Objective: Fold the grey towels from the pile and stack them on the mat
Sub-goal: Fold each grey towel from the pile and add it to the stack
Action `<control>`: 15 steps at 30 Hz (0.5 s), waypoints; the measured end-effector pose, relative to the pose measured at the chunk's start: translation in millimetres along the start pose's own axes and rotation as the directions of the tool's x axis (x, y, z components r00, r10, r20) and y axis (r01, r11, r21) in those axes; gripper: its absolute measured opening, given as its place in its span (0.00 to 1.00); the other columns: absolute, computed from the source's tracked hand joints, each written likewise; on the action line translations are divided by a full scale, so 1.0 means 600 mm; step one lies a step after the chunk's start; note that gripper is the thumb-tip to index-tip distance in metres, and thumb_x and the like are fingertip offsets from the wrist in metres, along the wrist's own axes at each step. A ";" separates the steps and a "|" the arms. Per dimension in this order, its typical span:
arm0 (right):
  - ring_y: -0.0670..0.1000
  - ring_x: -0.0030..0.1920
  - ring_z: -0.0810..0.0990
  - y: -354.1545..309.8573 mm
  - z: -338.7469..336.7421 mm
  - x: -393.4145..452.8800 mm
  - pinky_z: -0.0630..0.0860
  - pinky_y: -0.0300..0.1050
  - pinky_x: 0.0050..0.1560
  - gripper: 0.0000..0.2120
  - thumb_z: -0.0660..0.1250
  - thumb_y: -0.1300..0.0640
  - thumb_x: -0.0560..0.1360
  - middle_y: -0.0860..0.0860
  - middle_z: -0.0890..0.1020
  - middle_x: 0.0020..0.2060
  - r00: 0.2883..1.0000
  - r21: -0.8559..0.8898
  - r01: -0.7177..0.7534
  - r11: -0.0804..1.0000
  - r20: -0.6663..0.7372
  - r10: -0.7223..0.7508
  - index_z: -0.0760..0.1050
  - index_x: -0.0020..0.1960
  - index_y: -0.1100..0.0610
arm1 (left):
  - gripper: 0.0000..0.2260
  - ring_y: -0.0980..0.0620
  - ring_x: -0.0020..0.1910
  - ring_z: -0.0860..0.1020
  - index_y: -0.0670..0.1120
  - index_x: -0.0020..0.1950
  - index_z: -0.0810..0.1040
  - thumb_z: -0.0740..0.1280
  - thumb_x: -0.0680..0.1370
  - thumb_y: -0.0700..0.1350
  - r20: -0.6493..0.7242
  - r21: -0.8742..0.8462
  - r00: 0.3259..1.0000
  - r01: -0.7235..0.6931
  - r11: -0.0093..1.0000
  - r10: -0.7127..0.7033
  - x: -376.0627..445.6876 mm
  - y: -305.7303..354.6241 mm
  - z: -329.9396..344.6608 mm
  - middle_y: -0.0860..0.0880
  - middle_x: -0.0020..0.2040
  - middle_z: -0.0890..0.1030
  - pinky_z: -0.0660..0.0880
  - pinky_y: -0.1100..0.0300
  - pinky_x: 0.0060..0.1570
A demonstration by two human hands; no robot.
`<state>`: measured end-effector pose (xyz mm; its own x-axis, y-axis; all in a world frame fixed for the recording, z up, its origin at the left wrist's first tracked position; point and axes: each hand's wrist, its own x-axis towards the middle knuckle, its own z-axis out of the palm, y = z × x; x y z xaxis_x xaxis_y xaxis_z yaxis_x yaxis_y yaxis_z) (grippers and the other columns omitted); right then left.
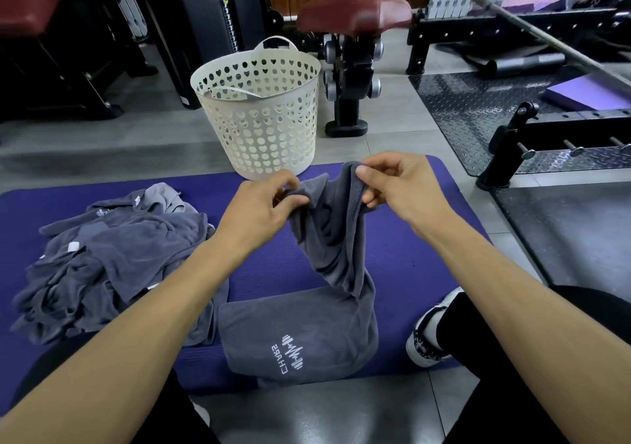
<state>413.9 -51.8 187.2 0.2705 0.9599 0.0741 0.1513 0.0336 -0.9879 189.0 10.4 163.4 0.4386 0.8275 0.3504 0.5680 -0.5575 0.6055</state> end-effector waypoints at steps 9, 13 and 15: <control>0.49 0.35 0.83 0.016 0.000 0.002 0.84 0.49 0.45 0.08 0.70 0.68 0.75 0.53 0.83 0.33 0.991 -0.167 -0.040 0.985 0.123 0.061 0.82 0.43 0.56 | 0.05 0.53 0.44 0.76 0.55 0.43 0.74 0.67 0.78 0.50 -0.116 0.075 0.993 0.040 0.996 -0.031 0.010 -0.018 0.012 0.56 0.49 0.73 0.76 0.53 0.47; 0.48 0.33 0.82 0.021 -0.003 0.004 0.81 0.41 0.37 0.10 0.69 0.65 0.76 0.49 0.83 0.32 1.000 -0.223 -0.002 0.975 0.019 0.006 0.82 0.42 0.52 | 0.09 0.60 0.30 0.78 0.49 0.41 0.72 0.66 0.80 0.44 -0.148 -0.194 0.937 0.286 0.938 -0.317 0.016 -0.018 0.016 0.52 0.36 0.79 0.73 0.64 0.33; 0.48 0.32 0.83 0.014 -0.003 0.003 0.77 0.36 0.31 0.10 0.67 0.63 0.77 0.48 0.83 0.34 0.998 -0.308 0.034 0.951 -0.031 -0.045 0.80 0.42 0.51 | 0.09 0.53 0.28 0.81 0.47 0.42 0.71 0.65 0.81 0.42 -0.108 -0.333 0.903 0.360 0.871 -0.415 0.014 -0.019 0.016 0.47 0.33 0.80 0.75 0.61 0.27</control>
<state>417.0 -50.4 179.0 0.2923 0.9484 0.1230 0.4462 -0.0214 -0.8947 193.2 23.1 152.6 0.0852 0.9861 0.1429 0.4208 -0.1656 0.8919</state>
